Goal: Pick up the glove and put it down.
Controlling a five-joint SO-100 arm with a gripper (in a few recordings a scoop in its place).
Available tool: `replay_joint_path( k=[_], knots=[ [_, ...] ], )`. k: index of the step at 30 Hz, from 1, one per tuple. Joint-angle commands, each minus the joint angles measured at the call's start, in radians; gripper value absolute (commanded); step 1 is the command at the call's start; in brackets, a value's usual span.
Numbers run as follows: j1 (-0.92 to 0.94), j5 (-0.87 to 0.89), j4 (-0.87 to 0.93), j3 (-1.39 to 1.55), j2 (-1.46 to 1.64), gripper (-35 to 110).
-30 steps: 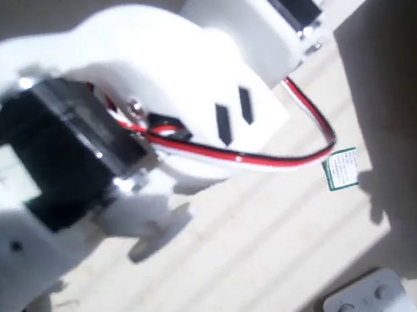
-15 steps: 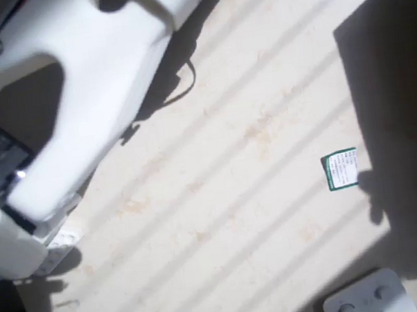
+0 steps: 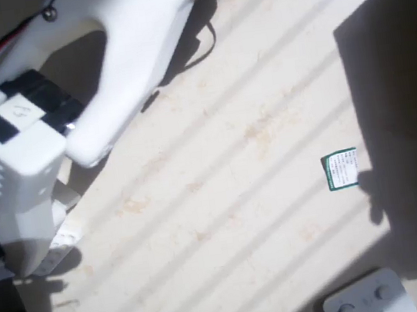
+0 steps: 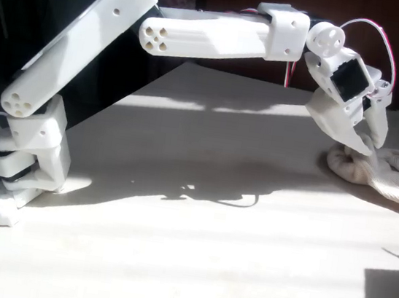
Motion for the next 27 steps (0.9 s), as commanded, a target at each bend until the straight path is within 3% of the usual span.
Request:
replay_joint_path(
  k=[1, 7, 27],
  knots=[
    [-0.025, 0.005, 0.044, -0.051, 0.021, 20],
    [-0.032, 0.003, 0.156, -0.052, 0.011, 31],
    [-0.018, 0.005, 0.144, -0.181, -0.147, 31]
  ],
)
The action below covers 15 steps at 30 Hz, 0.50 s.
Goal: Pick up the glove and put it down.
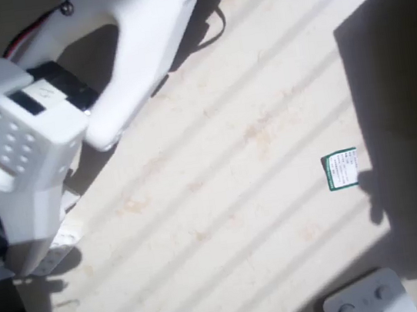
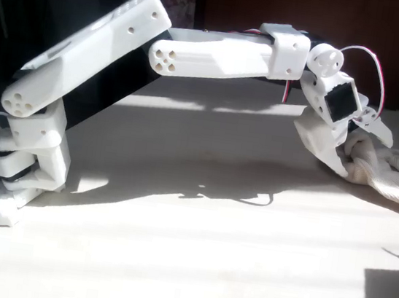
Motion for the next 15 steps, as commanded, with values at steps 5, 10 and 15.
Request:
replay_joint_path(
  k=[5, 10, 15],
  knots=[
    [-0.005, 0.005, 0.002, -0.044, 0.005, 30],
    [-0.005, 0.005, 0.002, -0.044, 0.005, 19],
    [-0.005, 0.003, 0.002, -0.044, 0.005, -1]
  ],
)
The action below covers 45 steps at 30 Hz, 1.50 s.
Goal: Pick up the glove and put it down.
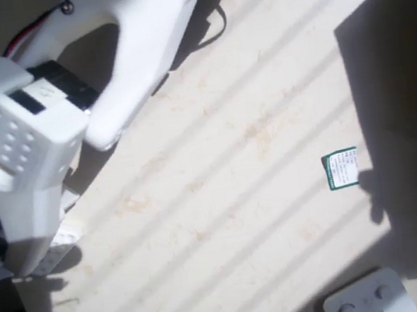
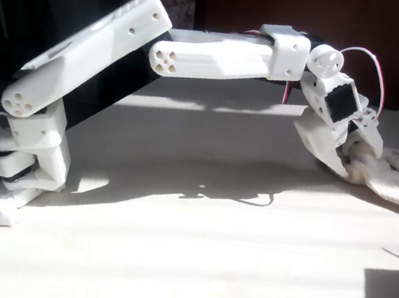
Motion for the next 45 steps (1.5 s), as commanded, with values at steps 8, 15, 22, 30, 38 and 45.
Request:
replay_joint_path(
  k=[8, 15, 22, 30, 38, 45],
  knots=[
    [-0.006, -0.012, 0.009, -0.032, 0.005, 0],
    [-0.005, -0.002, 0.009, -0.035, 0.049, 0],
    [0.064, -0.012, 0.026, -0.034, 0.187, 0],
    [0.281, -0.014, 0.135, -0.031, 0.284, 0],
    [0.554, -0.015, 0.213, -0.031, 0.287, 0],
    [0.71, -0.048, 0.261, -0.02, 0.272, 0]
  ],
)
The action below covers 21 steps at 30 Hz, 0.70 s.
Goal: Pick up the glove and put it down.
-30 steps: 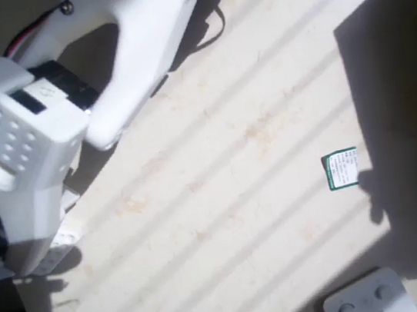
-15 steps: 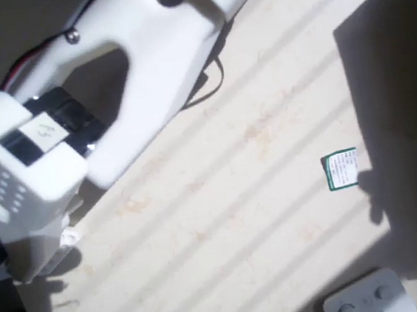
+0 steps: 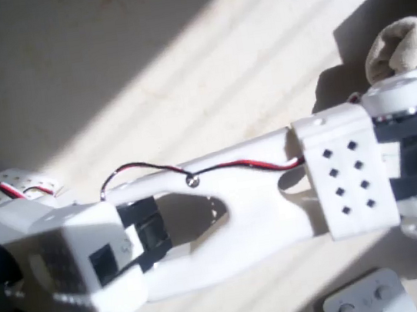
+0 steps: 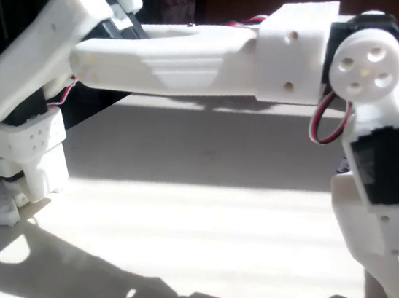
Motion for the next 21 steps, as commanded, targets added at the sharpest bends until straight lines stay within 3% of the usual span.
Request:
replay_joint_path(
  k=[1, 21],
  knots=[
    [0.069, -0.049, 0.031, -0.014, 0.081, 0],
    [0.253, -0.112, 0.138, -0.014, -0.115, 0]
  ],
)
